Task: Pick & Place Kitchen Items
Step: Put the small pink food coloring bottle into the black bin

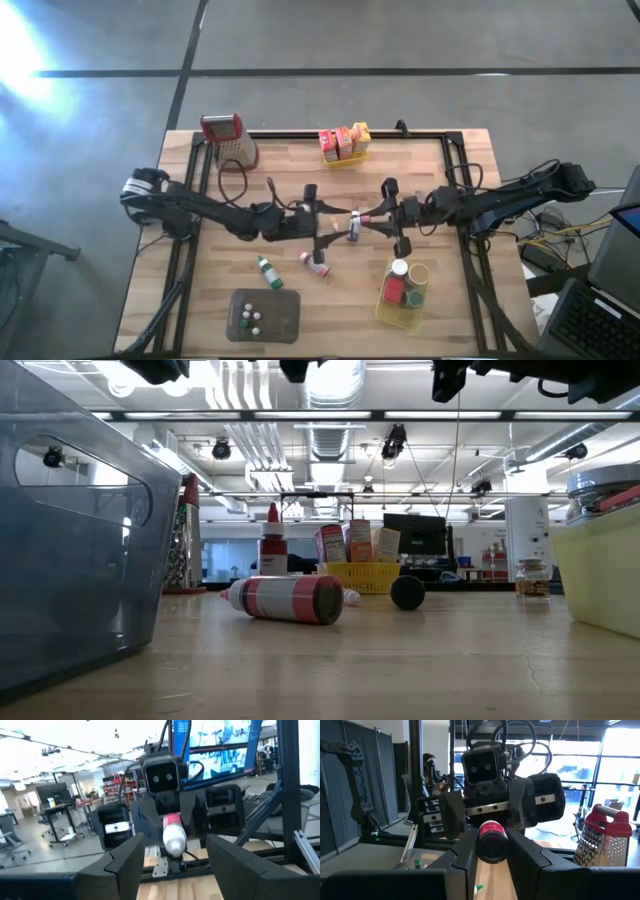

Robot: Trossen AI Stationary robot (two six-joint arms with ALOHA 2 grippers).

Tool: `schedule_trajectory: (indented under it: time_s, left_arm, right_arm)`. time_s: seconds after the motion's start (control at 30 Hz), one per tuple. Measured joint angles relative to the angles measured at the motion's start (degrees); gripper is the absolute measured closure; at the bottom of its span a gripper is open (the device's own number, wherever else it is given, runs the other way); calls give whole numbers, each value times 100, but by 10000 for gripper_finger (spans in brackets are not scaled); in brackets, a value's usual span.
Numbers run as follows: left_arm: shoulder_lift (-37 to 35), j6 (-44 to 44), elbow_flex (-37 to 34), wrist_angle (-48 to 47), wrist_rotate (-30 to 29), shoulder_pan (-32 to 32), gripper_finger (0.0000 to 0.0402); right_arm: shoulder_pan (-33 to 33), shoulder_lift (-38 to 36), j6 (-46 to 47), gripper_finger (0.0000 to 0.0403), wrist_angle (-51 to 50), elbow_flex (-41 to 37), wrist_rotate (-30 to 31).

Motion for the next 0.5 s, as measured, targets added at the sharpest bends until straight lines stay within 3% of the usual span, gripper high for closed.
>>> schedule_trajectory:
  time_s: [0.2, 0.5]
  left_arm:
    - [230, 70, 238, -101, -22, 35, 188]
    - [371, 164, 392, -131, -2, 67, 188]
  right_arm:
    - [0, 0, -2, 332, 4, 0, 1]
    - [0, 0, -2, 317, -2, 0, 2]
